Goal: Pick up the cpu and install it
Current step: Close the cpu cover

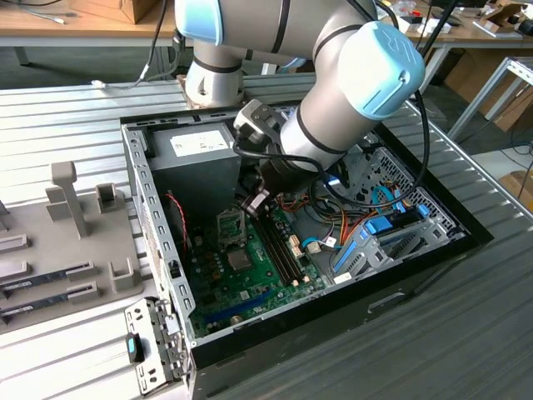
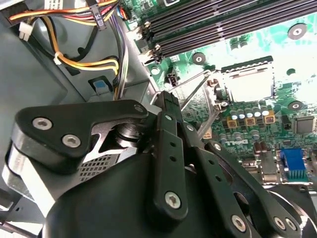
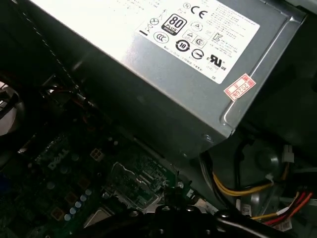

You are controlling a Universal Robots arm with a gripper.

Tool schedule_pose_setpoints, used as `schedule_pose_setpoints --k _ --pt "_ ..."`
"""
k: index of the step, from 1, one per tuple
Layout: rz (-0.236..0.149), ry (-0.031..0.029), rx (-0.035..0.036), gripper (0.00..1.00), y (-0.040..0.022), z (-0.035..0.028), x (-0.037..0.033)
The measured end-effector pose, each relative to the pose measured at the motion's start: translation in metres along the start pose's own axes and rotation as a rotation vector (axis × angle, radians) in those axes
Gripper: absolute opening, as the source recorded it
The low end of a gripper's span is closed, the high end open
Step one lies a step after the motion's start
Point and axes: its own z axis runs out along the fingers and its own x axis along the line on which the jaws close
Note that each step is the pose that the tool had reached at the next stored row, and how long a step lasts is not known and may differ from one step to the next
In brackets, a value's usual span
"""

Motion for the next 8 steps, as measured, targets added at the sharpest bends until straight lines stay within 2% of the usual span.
schedule_pose_setpoints --k 8 --pt "0.000 -0.0006 -0.0006 0.11 -0.0036 -0.0019 0.0031"
